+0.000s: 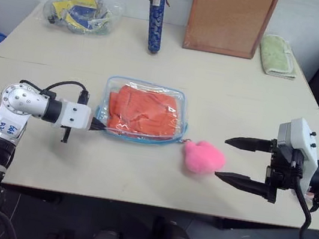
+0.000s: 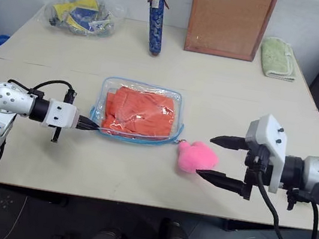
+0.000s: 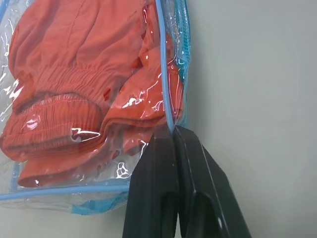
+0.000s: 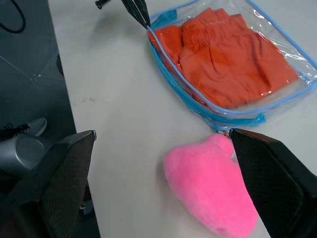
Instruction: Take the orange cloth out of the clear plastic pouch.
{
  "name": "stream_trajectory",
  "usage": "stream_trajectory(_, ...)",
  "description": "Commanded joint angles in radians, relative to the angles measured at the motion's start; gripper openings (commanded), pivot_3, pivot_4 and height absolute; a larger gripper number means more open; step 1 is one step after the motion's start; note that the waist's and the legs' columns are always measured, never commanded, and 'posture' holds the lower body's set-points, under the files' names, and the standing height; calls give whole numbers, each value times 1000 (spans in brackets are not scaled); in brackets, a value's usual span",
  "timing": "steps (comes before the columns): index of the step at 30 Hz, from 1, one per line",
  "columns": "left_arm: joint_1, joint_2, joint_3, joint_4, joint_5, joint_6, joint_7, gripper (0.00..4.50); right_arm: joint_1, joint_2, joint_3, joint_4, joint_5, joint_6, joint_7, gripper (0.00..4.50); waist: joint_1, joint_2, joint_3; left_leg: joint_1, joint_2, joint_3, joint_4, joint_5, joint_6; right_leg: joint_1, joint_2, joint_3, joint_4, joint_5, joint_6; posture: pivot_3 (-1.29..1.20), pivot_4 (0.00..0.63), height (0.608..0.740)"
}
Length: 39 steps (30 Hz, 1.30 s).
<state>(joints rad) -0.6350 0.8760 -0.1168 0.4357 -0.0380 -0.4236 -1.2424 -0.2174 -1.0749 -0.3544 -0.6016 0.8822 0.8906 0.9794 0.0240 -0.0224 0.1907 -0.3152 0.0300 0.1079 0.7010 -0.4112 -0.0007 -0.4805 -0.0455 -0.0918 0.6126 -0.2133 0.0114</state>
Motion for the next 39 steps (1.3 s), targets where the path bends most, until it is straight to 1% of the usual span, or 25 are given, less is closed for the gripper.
stream_trajectory(1, 9, 2, 20, -35, -4, 10, 25, 37, 29, -10, 12, 2, -39, -20, -18, 4500, 0, 0, 0, 0, 0, 0, 0, 0, 0, 0, 0, 0, 0, 0, 0, 0, 150, 740)
stream_trajectory(2, 14, 4, 21, -41, -7, 18, 26, 37, 40, 3, 14, 5, -48, -17, -38, 4500, 0, 0, 0, 0, 0, 0, 0, 0, 0, 0, 0, 0, 0, 0, 0, 0, 150, 740)
stream_trajectory(5, 54, 28, 41, -97, -46, 90, 7, 621, 74, 72, 14, 19, -78, 8, -162, 4500, 0, 0, 0, 0, 0, 1, 0, 0, 0, 0, 0, 0, 0, 0, 0, 0, 150, 740)
stream_trajectory(8, 110, 56, 94, -193, -103, 214, 15, 1510, 128, 159, -7, 14, -90, 62, -304, 4500, -4, -1, 0, 0, 1, 1, 0, 0, 0, 0, 0, 0, 1, 0, 0, 0, 150, 740)
stream_trajectory(10, 168, 93, 144, -304, -207, 388, -20, 2083, 173, 223, -46, -9, -51, 108, -381, 4500, -6, -1, 0, 0, 1, 1, 0, 0, 0, -1, 1, 1, 2, 0, 0, 0, 150, 740)
stream_trajectory(11, 201, 121, 177, -377, -295, 516, -45, 2083, 192, 272, -75, -17, -15, 141, -438, 4500, -8, -1, 0, -1, 1, 1, 0, 0, -1, -1, 1, 1, 2, 0, 0, 0, 150, 740)
stream_trajectory(14, 250, 168, 252, -536, -495, 784, -68, 2083, 214, 413, -141, -24, 91, 221, -608, 4500, -12, -1, 0, -1, 1, 1, 0, 0, -1, -1, 1, 2, 2, 0, 0, 0, 150, 740)
stream_trajectory(16, 250, 171, 277, -607, -577, 886, -54, 2083, 215, 497, -171, -19, 159, 256, -718, 4500, -13, -1, -1, 1, 1, 0, 0, 0, -1, 1, 1, 4, 0, 0, 0, 0, 150, 740)
stream_trajectory(18, 228, 151, 283, -671, -642, 965, -22, 2083, 206, 608, -192, 9, 268, 264, -870, 4500, -12, 0, -1, 2, 0, 0, -1, 1, -2, 2, 1, 6, -1, 0, 0, 0, 150, 740)
stream_trajectory(19, 215, 138, 274, -695, -651, 982, -6, 2083, 207, 656, -186, 18, 308, 261, -923, 4500, -12, 1, -1, 2, 0, 0, -1, 1, -2, 1, 2, 7, 0, 0, 0, 0, 150, 740)
stream_trajectory(21, 200, 121, 250, -720, -634, 979, 6, 2083, 214, 704, -160, 22, 360, 259, -981, 4500, -15, 1, -1, 3, 0, 1, -1, 1, -3, 1, 3, 9, 0, 0, 0, 0, 150, 740)
stream_trajectory(25, 180, 96, 219, -716, -601, 966, 20, 2083, 204, 739, -133, 63, 443, 236, -1076, 4500, -26, 1, -1, 3, -1, 3, -2, 1, -3, 0, 3, 11, 5, 0, 0, 0, 150, 740)
stream_trajectory(30, 128, 55, 186, -694, -570, 947, 33, 2083, 143, 769, -59, 152, 474, 198, -1117, 4500, -29, 1, -1, 6, 0, 6, -2, 1, -3, 0, 5, 14, 5, 0, -1, 0, 150, 740)
stream_trajectory(33, 110, 38, 175, -684, -551, 935, 38, 2135, 108, 772, -45, 192, 486, 170, -1129, 3935, -29, 1, -1, 8, 0, 9, -4, 1, -3, 1, 6, 17, 3, -1, -1, 0, 150, 740)
stream_trajectory(36, 101, 27, 172, -674, -535, 926, 42, 2135, 101, 739, -27, 193, 472, 162, -1105, 2919, -28, 1, -1, 9, 0, 9, -4, 1, -3, 1, 6, 17, 4, -1, -1, 0, 150, 740)
stream_trajectory(39, 106, 24, 177, -675, -530, 923, 47, 2135, 118, 663, -6, 148, 428, 161, -1040, 1901, -27, 1, -1, 10, 0, 10, -4, 1, -3, 1, 5, 18, 4, -1, -1, 0, 150, 740)
